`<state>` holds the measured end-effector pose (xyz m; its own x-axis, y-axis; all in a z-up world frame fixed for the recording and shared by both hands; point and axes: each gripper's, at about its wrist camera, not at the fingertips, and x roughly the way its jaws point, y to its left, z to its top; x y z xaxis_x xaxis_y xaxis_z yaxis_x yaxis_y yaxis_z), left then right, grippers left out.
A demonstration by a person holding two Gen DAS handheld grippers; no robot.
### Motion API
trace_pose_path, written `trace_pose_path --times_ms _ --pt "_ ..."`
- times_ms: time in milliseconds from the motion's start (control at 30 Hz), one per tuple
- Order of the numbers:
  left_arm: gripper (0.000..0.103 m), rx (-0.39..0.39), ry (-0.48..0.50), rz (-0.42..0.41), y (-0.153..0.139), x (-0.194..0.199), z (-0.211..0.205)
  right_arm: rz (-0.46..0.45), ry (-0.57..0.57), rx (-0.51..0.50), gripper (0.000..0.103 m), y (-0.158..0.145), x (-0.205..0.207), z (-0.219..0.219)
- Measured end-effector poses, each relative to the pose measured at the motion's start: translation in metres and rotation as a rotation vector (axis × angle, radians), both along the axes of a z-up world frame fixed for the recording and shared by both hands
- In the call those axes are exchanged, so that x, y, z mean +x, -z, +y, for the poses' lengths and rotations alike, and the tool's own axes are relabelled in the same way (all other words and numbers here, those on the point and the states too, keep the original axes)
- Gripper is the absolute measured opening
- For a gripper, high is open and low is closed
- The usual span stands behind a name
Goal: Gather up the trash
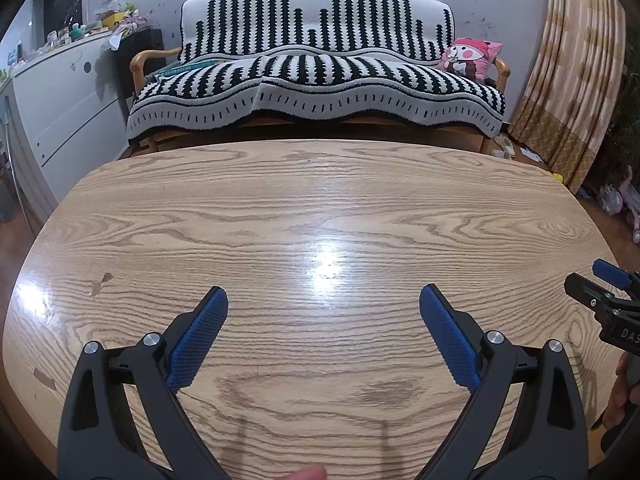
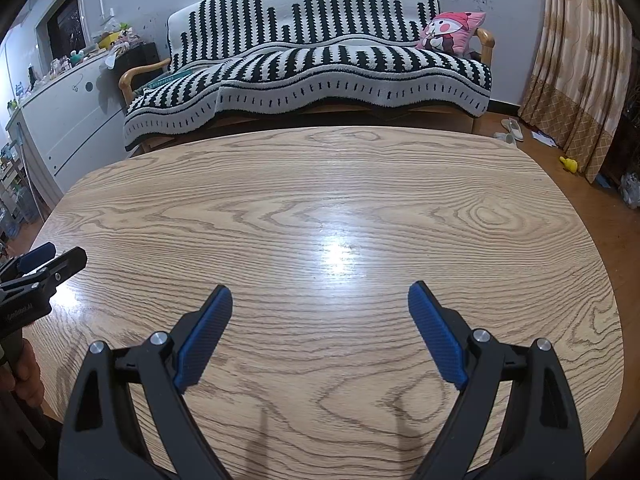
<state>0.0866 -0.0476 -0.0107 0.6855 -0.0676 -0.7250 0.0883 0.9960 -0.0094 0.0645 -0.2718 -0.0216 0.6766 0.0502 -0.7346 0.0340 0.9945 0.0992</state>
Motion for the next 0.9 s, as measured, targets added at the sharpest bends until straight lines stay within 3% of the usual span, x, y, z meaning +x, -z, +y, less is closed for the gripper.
trace_pose_path --times_ms 900 --pt "0.094 0.035 -0.016 -0.011 0.0019 0.0016 0.003 0.006 0.004 0.004 0.086 -0.0008 0.0005 -0.0026"
